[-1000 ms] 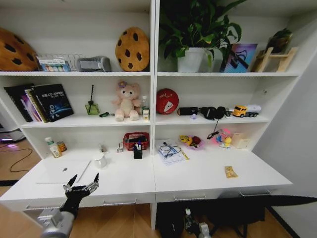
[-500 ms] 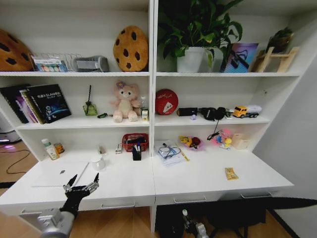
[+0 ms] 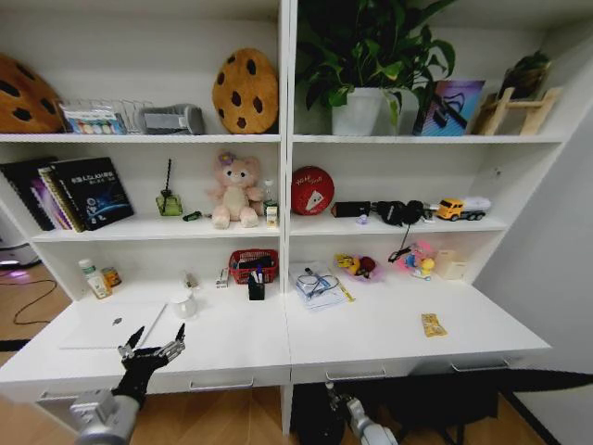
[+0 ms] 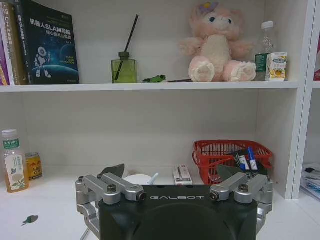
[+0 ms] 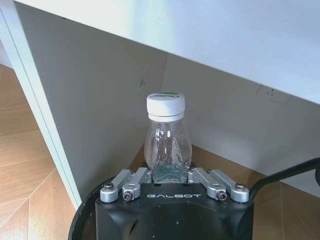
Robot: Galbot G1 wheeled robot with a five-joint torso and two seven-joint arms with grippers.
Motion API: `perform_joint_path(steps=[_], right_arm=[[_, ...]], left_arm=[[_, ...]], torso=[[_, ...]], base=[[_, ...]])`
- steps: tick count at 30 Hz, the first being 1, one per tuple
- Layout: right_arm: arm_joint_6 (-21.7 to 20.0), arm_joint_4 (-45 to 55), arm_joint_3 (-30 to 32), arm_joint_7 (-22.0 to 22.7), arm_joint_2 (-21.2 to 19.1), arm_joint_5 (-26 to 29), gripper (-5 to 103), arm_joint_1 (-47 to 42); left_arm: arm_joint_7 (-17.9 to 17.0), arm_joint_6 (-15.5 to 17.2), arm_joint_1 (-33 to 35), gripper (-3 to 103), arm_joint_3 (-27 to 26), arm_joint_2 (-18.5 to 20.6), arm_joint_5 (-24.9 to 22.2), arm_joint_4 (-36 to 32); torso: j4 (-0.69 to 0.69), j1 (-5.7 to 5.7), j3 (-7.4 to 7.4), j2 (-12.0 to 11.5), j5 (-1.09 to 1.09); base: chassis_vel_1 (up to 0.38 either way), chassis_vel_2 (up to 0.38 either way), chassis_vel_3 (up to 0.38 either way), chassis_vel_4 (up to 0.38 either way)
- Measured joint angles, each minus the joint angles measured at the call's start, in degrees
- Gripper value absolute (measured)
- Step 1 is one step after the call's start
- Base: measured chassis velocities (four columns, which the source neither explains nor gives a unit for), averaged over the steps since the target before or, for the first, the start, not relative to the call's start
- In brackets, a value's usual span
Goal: Organize the objects on the table.
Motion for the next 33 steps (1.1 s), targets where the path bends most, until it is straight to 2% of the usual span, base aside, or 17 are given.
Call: perform_joint_path(steps=[1,2,4,5,7,10,13,14,17,18,20,24,28,30,31,32,33], right_arm=[[0.1,-0.2,-0.1,0.1,0.2,-0.3,30,0.1],[0.1,-0.2,-0.1,0.1,0.2,-0.3,30,0.1],[0.5,-0.7,-0.1,0.6,0.5,-0.8,40,0.2],[0.5,-0.7,-0.1,0.6,0.5,-0.8,40,0.2],[1.1,-1.4,0.1,1.5,0.8,-1.1,51,0.5],[1.2,-1.5,0.2,1.9,0.9,-1.1,57,0.5],[1.2,-1.1,0.3,2.3,0.8,-0.9,73,0.3],[1.2,-1.1,0.3,2.3,0.8,-0.9,73,0.3],[1.3,-0.3,0.3,3.5,0.9,-0.7,89,-0.3],[1.3,-0.3,0.3,3.5,0.9,-0.7,89,-0.3],[0.6,1.2,0.2,4.1,0.7,0.1,97,-1.7],[-3.4,4.3,-0.3,4.8,0.0,3.8,100,-6.1],[-3.6,4.7,0.4,5.4,0.1,5.8,100,-9.3],[-4.8,8.4,0.7,7.0,-0.3,11.0,100,-13.3],[-7.2,12.2,0.6,8.2,-0.9,14.0,100,-15.5],[-7.2,12.2,0.6,8.2,-0.9,14.0,100,-15.5],[-9.3,15.7,0.5,9.0,-1.4,16.0,100,-17.2]], left_arm=[[0.0,0.0,0.0,100,0.0,0.0,0.0,0.0],[0.0,0.0,0.0,100,0.0,0.0,0.0,0.0],[0.0,0.0,0.0,100,0.0,0.0,0.0,0.0],[0.0,0.0,0.0,100,0.0,0.0,0.0,0.0],[0.0,0.0,0.0,100,0.0,0.0,0.0,0.0],[0.0,0.0,0.0,100,0.0,0.0,0.0,0.0],[0.0,0.0,0.0,100,0.0,0.0,0.0,0.0],[0.0,0.0,0.0,100,0.0,0.0,0.0,0.0],[0.0,0.0,0.0,100,0.0,0.0,0.0,0.0],[0.0,0.0,0.0,100,0.0,0.0,0.0,0.0],[0.0,0.0,0.0,100,0.0,0.0,0.0,0.0],[0.0,0.0,0.0,100,0.0,0.0,0.0,0.0],[0.0,0.0,0.0,100,0.0,0.0,0.0,0.0],[0.0,0.0,0.0,100,0.0,0.0,0.0,0.0],[0.0,0.0,0.0,100,0.0,0.0,0.0,0.0],[0.0,0.0,0.0,100,0.0,0.0,0.0,0.0],[0.1,0.0,0.0,100,0.0,0.0,0.0,0.0]], torso=[[0.0,0.0,0.0,0.0,0.0],[0.0,0.0,0.0,0.0,0.0],[0.0,0.0,0.0,0.0,0.0],[0.0,0.0,0.0,0.0,0.0],[-0.01,0.0,0.0,0.0,0.0],[0.0,0.0,0.0,0.0,0.0],[0.0,0.0,0.0,0.0,0.0],[0.0,0.0,0.0,0.0,0.0],[0.0,0.0,0.0,0.0,0.0],[0.0,0.0,0.0,0.0,0.0],[0.01,0.0,0.0,0.0,0.01],[-0.01,0.0,0.0,0.0,0.0],[-0.01,0.0,-0.01,0.0,0.02],[-0.01,0.0,-0.01,0.0,0.03],[-0.02,-0.01,0.0,0.0,0.03],[-0.02,-0.01,0.0,0.0,0.03],[-0.02,0.0,-0.01,0.0,0.01]], base=[[0.0,0.0,0.0,0.0],[0.0,0.0,0.0,0.0],[0.0,0.0,0.0,0.0],[0.0,0.0,0.0,0.0],[0.0,0.0,0.0,0.0],[0.0,0.0,0.0,0.0],[0.0,0.0,0.0,0.0],[0.0,0.0,0.0,0.0],[0.0,0.0,0.0,0.0],[0.0,0.0,0.0,0.0],[0.0,0.0,0.0,0.0],[0.0,0.0,0.0,0.0],[0.0,0.0,0.0,0.0],[0.0,0.0,0.0,0.0],[0.0,0.0,0.0,0.0],[0.0,0.0,0.0,0.0],[0.0,0.0,0.0,0.0]])
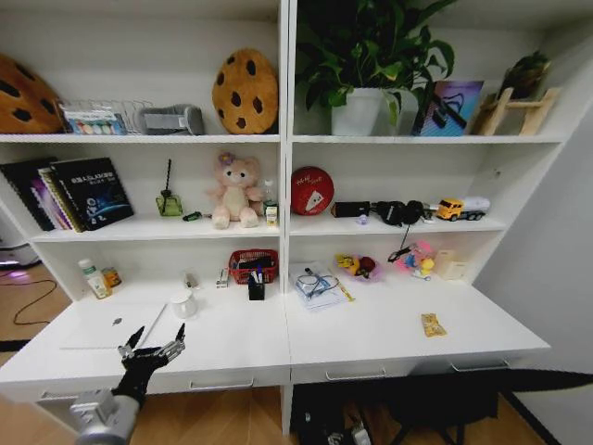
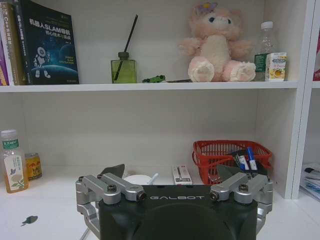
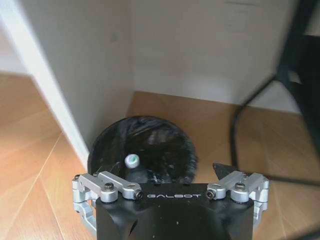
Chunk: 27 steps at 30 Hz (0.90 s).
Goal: Organize the objects on the table.
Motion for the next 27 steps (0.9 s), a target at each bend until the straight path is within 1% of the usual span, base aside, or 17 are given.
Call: perform_joint_path(steps=[1,2,4,5,6,8,12,14,15,16,17,18,20,21,22,23,27], right_arm=[[-3.0,5.2,0.0,1.1,-0.8,2.0,100,-2.6],[-3.0,5.2,0.0,1.1,-0.8,2.0,100,-2.6],[-10.2,18.3,0.0,4.7,-3.0,7.0,100,-10.2],[-10.2,18.3,0.0,4.7,-3.0,7.0,100,-10.2],[-14.2,26.2,0.4,6.8,-4.3,9.4,100,-14.8],[-18.5,35.1,0.6,10.1,-6.2,12.1,100,-19.1],[-22.0,42.3,1.0,13.3,-7.9,14.2,100,-22.1],[-25.7,52.4,2.2,16.4,-9.6,16.2,100,-24.1],[-28.9,58.5,3.2,18.1,-10.1,18.2,100,-24.2],[-28.9,58.5,3.2,18.1,-10.1,18.2,100,-24.2],[-31.9,62.5,3.9,18.9,-10.1,20.7,100,-23.3],[-31.9,62.5,3.9,18.9,-10.1,20.7,100,-23.3],[-37.1,67.6,4.5,21.7,-11.1,26.7,100,-19.5],[-37.1,67.6,4.5,21.7,-11.1,26.7,100,-19.5],[-38.3,69.9,4.5,25.1,-12.2,30.6,100,-14.2],[-38.6,70.5,4.4,26.4,-13.1,32.3,100,-10.8],[-38.7,69.5,4.9,28.2,-14.9,34.2,100,-4.1]], left_arm=[[0.0,0.0,0.0,100,0.0,0.0,0.0,0.0],[0.0,0.0,0.0,100,0.0,0.0,0.0,0.0],[0.0,0.0,0.0,100,0.0,0.0,0.0,0.0],[0.0,0.0,0.0,100,0.0,0.0,0.0,0.0],[0.0,0.0,0.0,100,0.0,0.0,0.0,0.0],[0.0,0.0,0.0,100,0.0,0.0,0.0,0.0],[0.0,0.0,0.0,100,0.0,0.0,0.0,0.0],[0.0,0.0,0.0,100,0.0,0.0,0.0,0.0],[0.0,0.0,0.0,100,0.0,0.0,0.0,0.0],[0.0,0.0,0.0,100,0.0,0.0,0.0,0.0],[0.0,0.0,0.0,100,0.0,0.0,0.0,0.0],[0.0,0.0,0.0,100,0.0,0.0,0.0,0.0],[0.0,0.0,0.0,100,0.0,0.0,0.0,0.0],[0.0,0.0,0.0,100,0.0,0.0,0.0,0.0],[0.0,0.0,0.0,100,0.0,0.0,0.0,0.0],[0.0,0.0,0.0,100,0.0,0.0,0.0,0.0],[0.0,0.0,0.0,100,0.0,0.0,0.0,0.0]], torso=[[0.02,0.0,0.0,0.0,-0.01],[0.02,0.0,0.0,0.0,-0.01],[0.01,0.0,0.0,0.0,0.0],[0.01,0.0,0.0,0.0,0.0],[-0.01,0.0,0.0,0.0,-0.01],[0.01,-0.01,-0.01,0.0,0.0],[0.01,-0.01,0.0,0.0,0.01],[0.01,-0.01,0.0,0.0,-0.01],[0.02,-0.01,0.0,0.0,-0.02],[0.02,-0.01,0.0,0.0,-0.02],[0.01,-0.01,0.0,0.0,-0.01],[0.01,-0.01,0.0,0.0,-0.01],[-0.01,-0.01,0.0,0.0,-0.02],[-0.01,-0.01,0.0,0.0,-0.02],[0.01,-0.01,0.0,0.0,0.0],[0.05,-0.01,0.01,0.0,0.01],[0.05,0.02,0.02,0.0,0.0]], base=[[0.0,0.0,0.0,0.0],[0.0,0.0,0.0,0.0],[0.0,0.0,0.0,0.0],[0.0,0.0,0.0,0.0],[0.0,0.0,0.0,0.0],[0.0,0.0,0.0,0.0],[0.0,0.0,0.0,0.0],[0.0,0.0,0.0,0.0],[0.0,0.0,0.0,0.0],[0.0,0.0,0.0,0.0],[0.0,0.0,0.0,0.0],[0.0,0.0,0.0,0.0],[0.0,0.0,0.0,0.0],[0.0,0.0,0.0,0.0],[0.0,0.0,0.0,0.0],[0.0,0.0,0.0,0.0],[0.0,0.0,0.0,0.0]])
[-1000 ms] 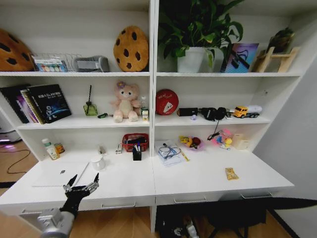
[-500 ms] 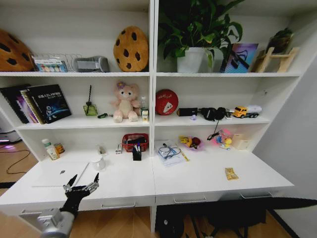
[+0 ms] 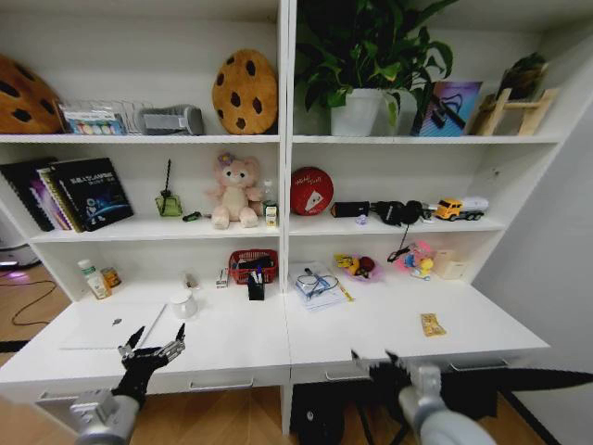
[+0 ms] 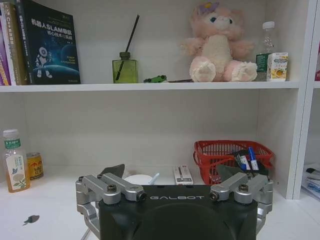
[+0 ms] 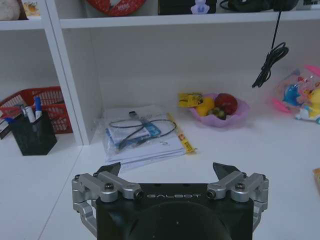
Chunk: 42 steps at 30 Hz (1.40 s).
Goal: Organize the objects on the table.
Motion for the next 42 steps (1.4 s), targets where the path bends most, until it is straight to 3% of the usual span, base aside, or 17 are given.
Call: perform_joint_path(steps=[5,9,12,15,19,21,33,38,42], right_arm=[[1.1,-3.3,4.4,-0.2,0.2,-1.6,100,1.7],[4.8,-7.2,10.3,0.6,0.4,-3.3,100,1.9],[7.6,-15.8,17.2,-0.7,0.0,-4.6,100,3.1],[8.6,-18.1,18.3,-1.6,-0.3,-5.1,100,3.4],[12.8,-27.0,22.0,-6.6,-2.7,-7.1,100,4.7],[17.2,-33.0,23.3,-11.8,-5.3,-8.4,100,6.5],[23.5,-51.3,20.1,-24.1,-9.9,-9.8,100,16.1],[24.4,-53.6,18.7,-25.9,-10.3,-9.8,101,17.8],[24.7,-54.3,17.3,-25.9,-9.6,-8.9,88,18.2]], left_arm=[[0.0,0.0,0.0,100,0.0,0.0,0.0,0.0],[0.0,0.0,0.0,100,0.0,0.0,0.0,0.0],[0.0,0.0,0.0,100,0.0,0.0,0.0,0.0],[0.0,0.0,0.0,100,0.0,0.0,0.0,0.0],[0.0,0.0,0.0,100,0.0,0.0,0.0,0.0],[0.0,0.0,0.0,100,0.0,0.0,0.0,0.0],[0.0,0.0,0.0,100,0.0,0.0,0.0,0.0],[0.0,0.0,0.0,100,0.0,0.0,0.0,0.0],[0.0,0.0,0.0,100,0.0,0.0,0.0,0.0]], torso=[[-0.05,0.0,0.0,0.0,0.01],[-0.04,-0.01,0.0,0.0,0.0],[-0.04,-0.01,-0.01,0.0,0.01],[-0.04,0.0,0.0,0.0,0.0],[-0.05,-0.01,0.0,0.0,0.01],[-0.03,-0.01,-0.01,0.0,0.0],[-0.03,-0.01,0.0,0.0,0.01],[-0.03,-0.01,-0.01,0.0,0.0],[-0.04,-0.01,-0.01,0.0,0.0]], base=[[0.0,0.0,0.0,0.0],[0.0,0.0,0.0,0.0],[0.0,0.0,0.0,0.0],[0.0,0.0,0.0,0.0],[0.0,0.0,0.0,0.0],[0.0,0.0,0.0,0.0],[0.0,0.0,0.0,0.0],[0.0,0.0,0.0,0.0],[0.0,0.0,0.0,0.0]])
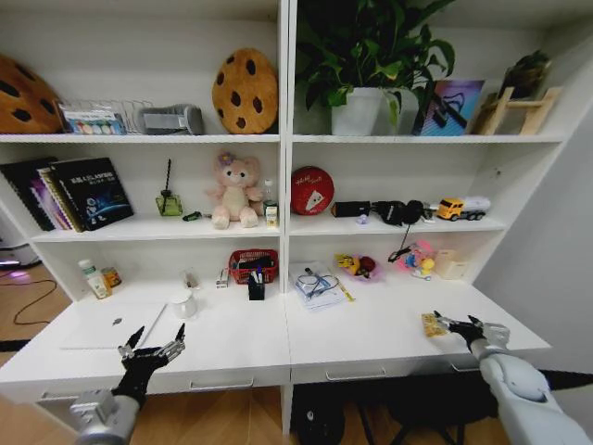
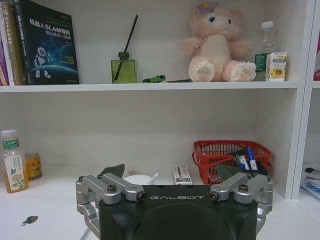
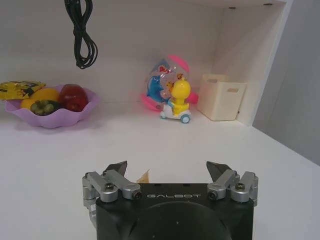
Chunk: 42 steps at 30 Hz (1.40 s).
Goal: Organize the objects on the table.
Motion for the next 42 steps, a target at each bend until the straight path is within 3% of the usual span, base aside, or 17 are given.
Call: perform_joint_path(steps=[10,11,14,17,19,22,24,31,35,42], right_arm=[[0.2,-2.7,-1.9,0.8,1.5,0.6,50,2.1],[0.2,-2.7,-1.9,0.8,1.5,0.6,50,2.1],[0.2,-2.9,-2.3,1.1,2.0,0.5,34,2.6],[0.2,-2.9,-2.4,1.4,2.3,0.4,29,2.6],[0.1,-2.8,-2.5,1.9,2.6,0.3,18,2.7],[0.1,-2.8,-2.5,2.1,2.6,0.3,13,2.7],[0.2,-3.0,-2.5,2.8,2.3,0.4,3,2.7],[2.4,-1.7,-2.4,2.7,1.7,0.3,0,1.8],[4.3,6.0,-2.3,1.2,2.0,-0.1,0,-1.6],[2.7,17.9,-3.8,0.5,2.6,0.4,0,-4.5]], left_arm=[[0.0,0.0,0.0,100,0.0,0.0,0.0,0.0],[0.0,0.0,0.0,100,0.0,0.0,0.0,0.0],[0.0,0.0,0.0,100,0.0,0.0,0.0,0.0],[0.0,0.0,0.0,100,0.0,0.0,0.0,0.0],[0.0,0.0,0.0,100,0.0,0.0,0.0,0.0],[0.0,0.0,0.0,100,0.0,0.0,0.0,0.0],[0.0,0.0,0.0,100,0.0,0.0,0.0,0.0],[0.0,0.0,0.0,100,0.0,0.0,0.0,0.0],[0.0,0.0,0.0,100,0.0,0.0,0.0,0.0],[0.0,0.0,0.0,100,0.0,0.0,0.0,0.0]], torso=[[0.0,0.0,0.0,0.0,0.0],[0.0,0.0,0.0,0.0,0.0],[0.01,0.0,0.0,0.0,-0.01],[0.0,0.0,0.0,0.0,0.0],[0.0,0.0,0.0,0.0,-0.01],[0.0,0.0,0.0,0.0,-0.01],[0.0,0.0,0.0,0.0,0.0],[0.0,0.0,0.0,0.0,0.0],[0.0,0.0,0.0,0.0,0.0],[0.02,-0.01,-0.01,0.0,-0.02]], base=[[0.0,0.0,0.0,0.0],[0.0,0.0,0.0,0.0],[0.0,0.0,0.0,0.0],[0.0,0.0,0.0,0.0],[0.0,0.0,0.0,0.0],[0.0,0.0,0.0,0.0],[0.0,0.0,0.0,0.0],[0.0,0.0,0.0,0.0],[0.0,0.0,0.0,0.0],[0.0,0.0,0.0,0.0]])
